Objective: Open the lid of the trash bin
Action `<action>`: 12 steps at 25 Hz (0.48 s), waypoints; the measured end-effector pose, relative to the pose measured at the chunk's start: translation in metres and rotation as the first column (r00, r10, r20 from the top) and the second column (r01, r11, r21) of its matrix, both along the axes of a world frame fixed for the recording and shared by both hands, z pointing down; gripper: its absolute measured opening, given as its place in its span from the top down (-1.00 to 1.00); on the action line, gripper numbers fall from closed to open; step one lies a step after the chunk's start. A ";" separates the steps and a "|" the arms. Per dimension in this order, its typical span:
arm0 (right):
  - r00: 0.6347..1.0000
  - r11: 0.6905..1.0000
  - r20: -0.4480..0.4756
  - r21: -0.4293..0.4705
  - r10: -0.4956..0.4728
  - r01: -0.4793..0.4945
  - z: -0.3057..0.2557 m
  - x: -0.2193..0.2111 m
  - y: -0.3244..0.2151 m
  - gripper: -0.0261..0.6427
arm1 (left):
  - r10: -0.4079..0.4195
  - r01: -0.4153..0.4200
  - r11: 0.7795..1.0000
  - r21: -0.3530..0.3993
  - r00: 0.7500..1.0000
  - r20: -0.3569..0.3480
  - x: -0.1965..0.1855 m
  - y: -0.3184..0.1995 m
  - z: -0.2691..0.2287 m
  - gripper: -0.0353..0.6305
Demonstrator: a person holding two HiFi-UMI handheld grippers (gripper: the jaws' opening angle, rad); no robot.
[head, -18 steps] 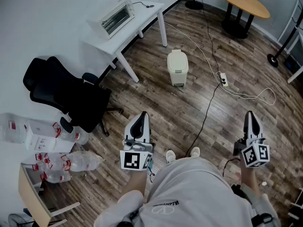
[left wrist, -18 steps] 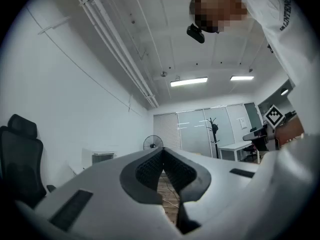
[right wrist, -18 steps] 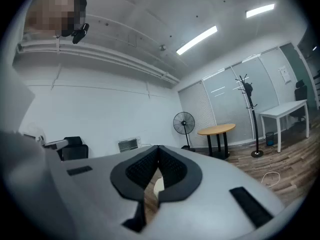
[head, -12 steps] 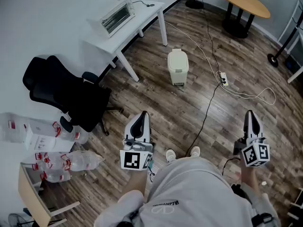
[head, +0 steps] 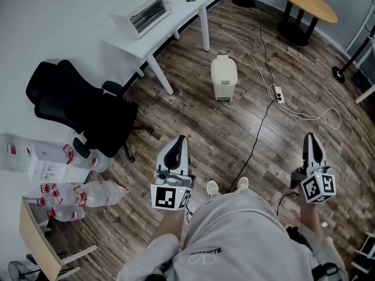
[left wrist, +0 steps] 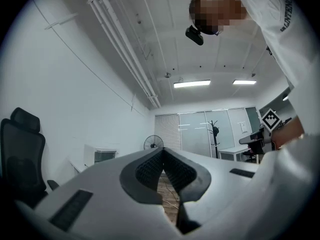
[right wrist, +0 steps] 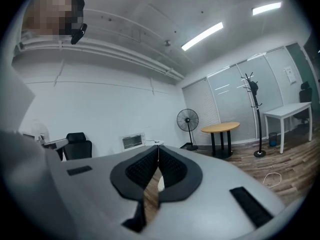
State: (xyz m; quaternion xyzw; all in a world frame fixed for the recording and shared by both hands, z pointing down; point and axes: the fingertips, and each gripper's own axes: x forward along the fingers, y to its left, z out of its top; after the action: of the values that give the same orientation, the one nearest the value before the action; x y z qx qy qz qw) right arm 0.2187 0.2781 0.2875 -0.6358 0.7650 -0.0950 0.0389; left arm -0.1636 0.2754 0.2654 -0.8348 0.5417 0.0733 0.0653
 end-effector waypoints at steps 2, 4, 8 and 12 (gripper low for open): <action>1.000 1.000 -0.012 -0.003 0.004 -0.004 0.001 -0.011 0.000 0.87 | 0.003 -0.003 1.000 0.000 1.000 -0.008 -0.012 0.002 0.004 0.89; 1.000 1.000 -0.021 0.001 0.007 -0.007 0.000 -0.025 0.000 0.87 | 0.012 -0.012 1.000 -0.002 1.000 -0.009 -0.025 0.003 0.007 0.89; 0.999 1.000 -0.042 0.020 0.022 -0.021 -0.003 -0.052 -0.007 0.87 | 0.023 -0.023 0.999 -0.029 1.000 0.002 -0.053 -0.005 0.018 0.89; 0.999 1.000 -0.039 0.000 0.022 -0.022 -0.001 -0.066 -0.013 0.87 | 0.025 -0.025 0.999 -0.044 1.000 -0.008 -0.066 -0.011 0.020 0.89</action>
State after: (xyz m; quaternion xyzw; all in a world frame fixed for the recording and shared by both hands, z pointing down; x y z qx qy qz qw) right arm 0.1524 0.2652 0.2861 -0.6460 0.7585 -0.0824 0.0248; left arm -0.2300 0.2641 0.2852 -0.8425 0.5329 0.0654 0.0437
